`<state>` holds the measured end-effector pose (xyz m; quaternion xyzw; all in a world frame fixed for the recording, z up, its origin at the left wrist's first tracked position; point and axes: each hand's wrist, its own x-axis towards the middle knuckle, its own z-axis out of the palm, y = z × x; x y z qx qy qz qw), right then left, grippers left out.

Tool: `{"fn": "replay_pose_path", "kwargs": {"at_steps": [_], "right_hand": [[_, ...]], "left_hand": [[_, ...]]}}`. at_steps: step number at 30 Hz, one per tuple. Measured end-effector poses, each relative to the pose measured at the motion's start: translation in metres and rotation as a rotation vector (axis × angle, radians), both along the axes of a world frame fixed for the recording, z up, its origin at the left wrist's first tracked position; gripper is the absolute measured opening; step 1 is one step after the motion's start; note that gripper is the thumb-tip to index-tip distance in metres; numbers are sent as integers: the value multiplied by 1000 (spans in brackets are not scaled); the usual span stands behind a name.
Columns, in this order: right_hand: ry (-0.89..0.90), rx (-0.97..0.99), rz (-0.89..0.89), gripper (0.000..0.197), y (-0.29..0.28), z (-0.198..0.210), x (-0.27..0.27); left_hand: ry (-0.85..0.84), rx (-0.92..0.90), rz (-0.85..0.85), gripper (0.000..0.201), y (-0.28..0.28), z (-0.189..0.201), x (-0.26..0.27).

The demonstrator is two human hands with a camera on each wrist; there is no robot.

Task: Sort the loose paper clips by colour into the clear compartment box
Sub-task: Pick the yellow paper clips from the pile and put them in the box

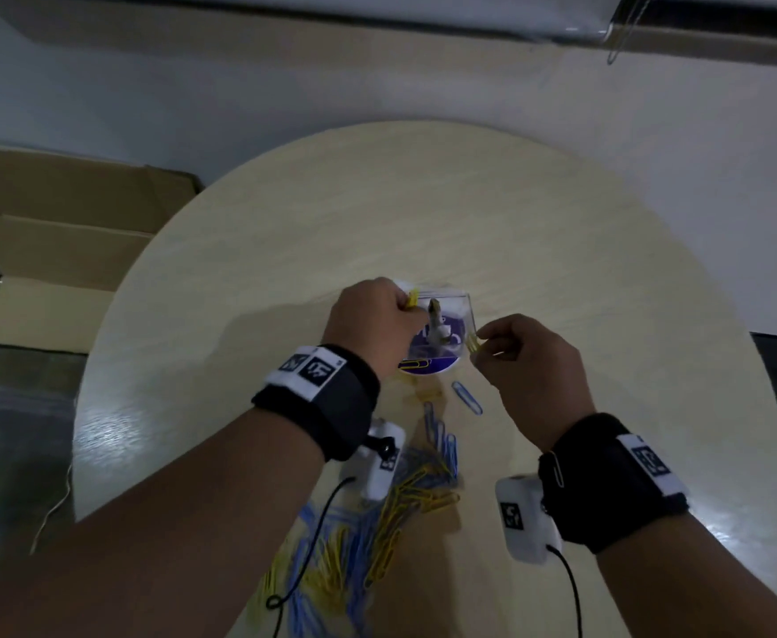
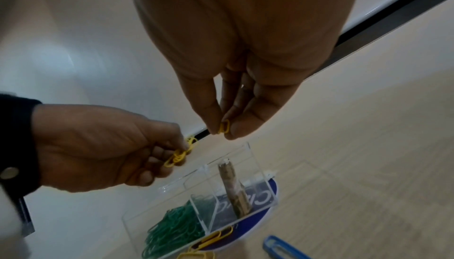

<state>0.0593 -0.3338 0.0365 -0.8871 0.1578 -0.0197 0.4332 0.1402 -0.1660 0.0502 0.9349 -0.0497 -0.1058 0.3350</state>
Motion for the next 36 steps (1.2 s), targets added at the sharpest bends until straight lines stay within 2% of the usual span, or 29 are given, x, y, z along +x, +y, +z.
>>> {"fn": "replay_pose_path", "kwargs": {"at_steps": [4, 8, 12, 14, 17, 20, 23, 27, 29, 31, 36], "right_hand": [[5, -15, 6, 12, 2, -2, 14], [11, -56, 22, 10, 8, -3, 32], [32, -80, 42, 10, 20, -6, 53], [51, -99, 87, 6, 26, -6, 59], [19, -168, 93, 14, 24, -2, 53], [-50, -184, 46, 10, 17, -3, 25], [36, -274, 233, 17, 20, -21, 1], [109, -418, 491, 30, 31, -43, -7], [138, -496, 546, 27, 33, -48, -7], [171, -527, 533, 22, 33, -50, -6], [299, -431, 397, 19, 33, -47, -1]], "left_hand": [[27, -72, 29, 21, -12, -16, 5], [-72, -128, 111, 23, 0, -23, 3], [-133, -193, 169, 13, 21, -19, -16], [-156, -149, 111, 12, 30, -18, -31], [-120, -63, -38, 15, 41, -30, -52], [-106, 102, -284, 24, 46, -49, -64], [-138, 251, -467, 35, 45, -58, -64], [-129, 366, -541, 53, 46, -58, -60], [-125, 409, -545, 59, 48, -60, -60], [-139, 423, -519, 53, 49, -63, -58], [-165, 428, -479, 21, 49, -69, -53]]}}
